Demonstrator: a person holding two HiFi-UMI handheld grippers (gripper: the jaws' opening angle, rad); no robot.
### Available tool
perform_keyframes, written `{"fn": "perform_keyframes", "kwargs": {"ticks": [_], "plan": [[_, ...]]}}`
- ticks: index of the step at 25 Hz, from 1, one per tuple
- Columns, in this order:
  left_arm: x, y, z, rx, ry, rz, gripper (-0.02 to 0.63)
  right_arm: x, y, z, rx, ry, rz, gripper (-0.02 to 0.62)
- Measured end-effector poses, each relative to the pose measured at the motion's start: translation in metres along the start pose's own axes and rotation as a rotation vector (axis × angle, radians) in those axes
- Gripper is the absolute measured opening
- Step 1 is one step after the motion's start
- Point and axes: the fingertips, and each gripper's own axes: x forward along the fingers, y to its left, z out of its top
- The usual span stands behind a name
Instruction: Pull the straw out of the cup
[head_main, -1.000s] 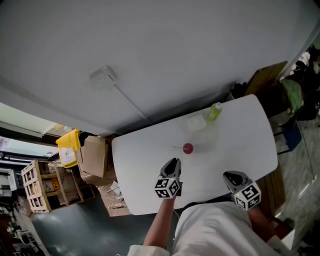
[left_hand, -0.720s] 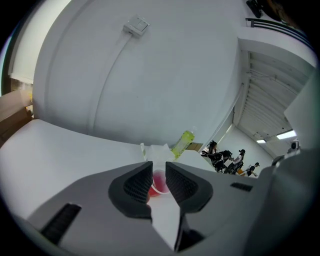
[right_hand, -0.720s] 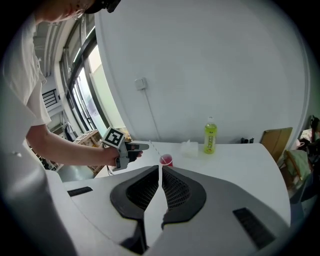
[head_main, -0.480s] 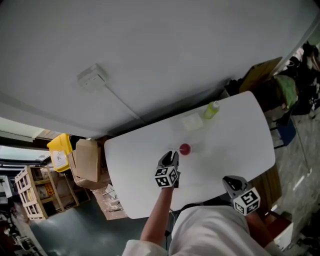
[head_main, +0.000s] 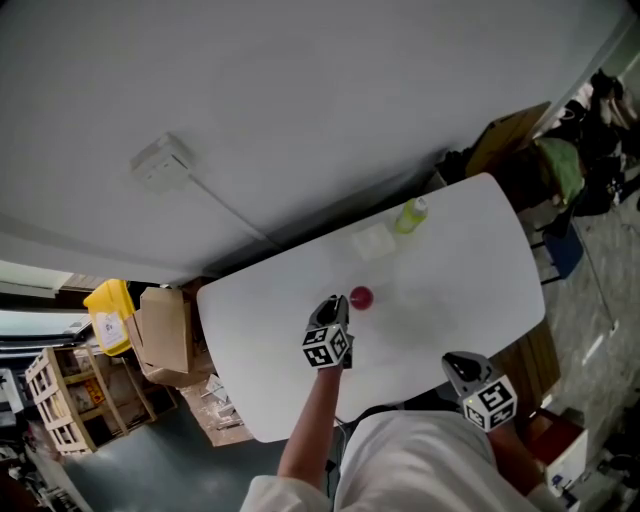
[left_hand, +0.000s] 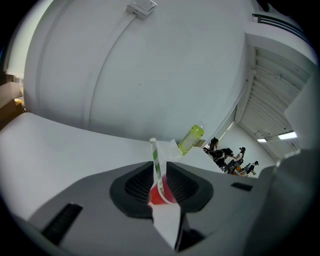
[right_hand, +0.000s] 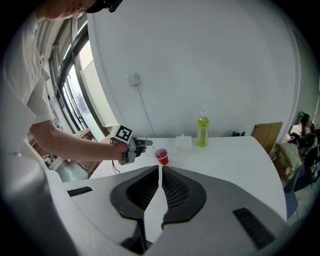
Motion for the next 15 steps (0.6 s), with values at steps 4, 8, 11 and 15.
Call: {"fn": "perform_keyframes", "kwargs": {"ticks": [4,8,11,15], "plan": [[-0.004,-0.003,0.003,-0.016,-0.026,-0.013,0.032,-0.001,0.003,-0.003,0.006,0.004,-0.005,0.044],[-0.004,-0.006,0.005,-0.025,-0.036,-0.033,0.027,-0.002,0.003,-0.002,-0.003,-0.004,-0.018,0.044],[-0.008,-0.012,0.008,-0.029,-0.05,-0.05,0.026,-0.003,0.005,-0.005,-0.002,-0.005,-0.017,0.044],[-0.018,-0.019,0.014,-0.024,-0.071,-0.065,0.026,-0.007,0.008,-0.006,-0.006,-0.017,-0.028,0.044]]}}
